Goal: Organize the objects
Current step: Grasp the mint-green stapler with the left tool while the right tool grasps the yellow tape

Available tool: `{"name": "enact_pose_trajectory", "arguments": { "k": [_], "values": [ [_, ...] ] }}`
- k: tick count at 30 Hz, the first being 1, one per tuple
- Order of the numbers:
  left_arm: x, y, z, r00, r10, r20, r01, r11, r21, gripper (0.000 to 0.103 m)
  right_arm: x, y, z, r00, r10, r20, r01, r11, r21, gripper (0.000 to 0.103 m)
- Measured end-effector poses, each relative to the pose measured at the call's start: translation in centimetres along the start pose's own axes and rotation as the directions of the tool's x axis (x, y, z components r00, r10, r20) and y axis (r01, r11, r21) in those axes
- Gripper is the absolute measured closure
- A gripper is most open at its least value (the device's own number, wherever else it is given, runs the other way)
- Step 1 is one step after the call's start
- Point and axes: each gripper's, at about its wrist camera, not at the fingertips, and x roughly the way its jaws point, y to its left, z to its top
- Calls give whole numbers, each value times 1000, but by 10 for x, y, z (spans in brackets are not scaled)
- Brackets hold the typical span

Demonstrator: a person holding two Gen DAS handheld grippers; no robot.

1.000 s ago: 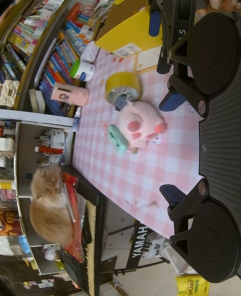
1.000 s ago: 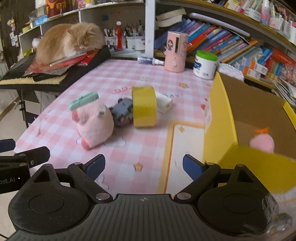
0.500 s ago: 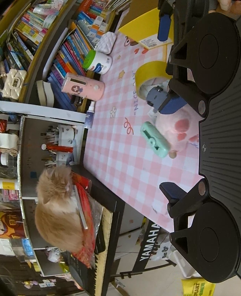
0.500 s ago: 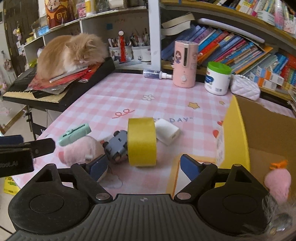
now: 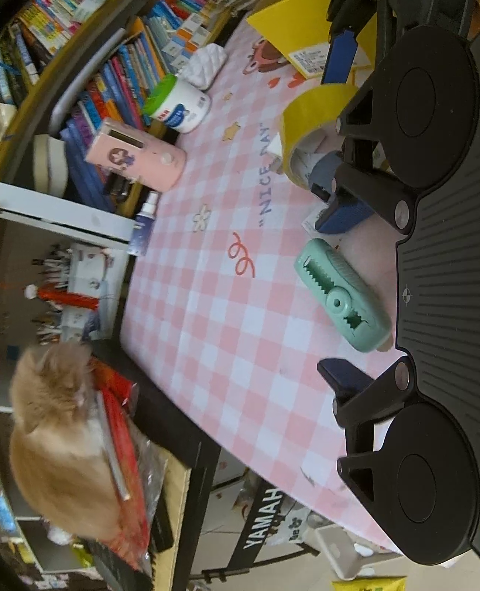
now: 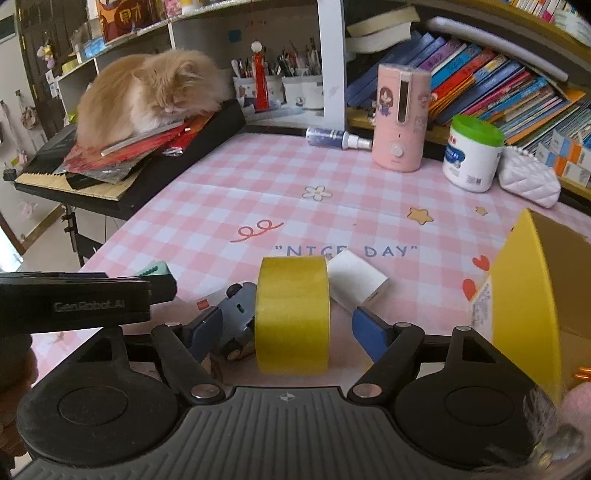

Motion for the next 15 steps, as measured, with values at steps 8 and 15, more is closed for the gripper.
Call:
{"name": "enact_pose_trajectory", "arguments": {
  "k": [8, 15],
  "values": [
    [0, 2, 4, 999, -52, -6, 52, 998, -26, 80, 19, -12, 5, 997, 62, -49, -60, 998, 36, 64],
    [-28, 0, 8, 993, -100, 66, 105, 992, -65, 80, -3, -28, 13, 998, 63, 26, -66, 991, 116, 64]
  ]
}}
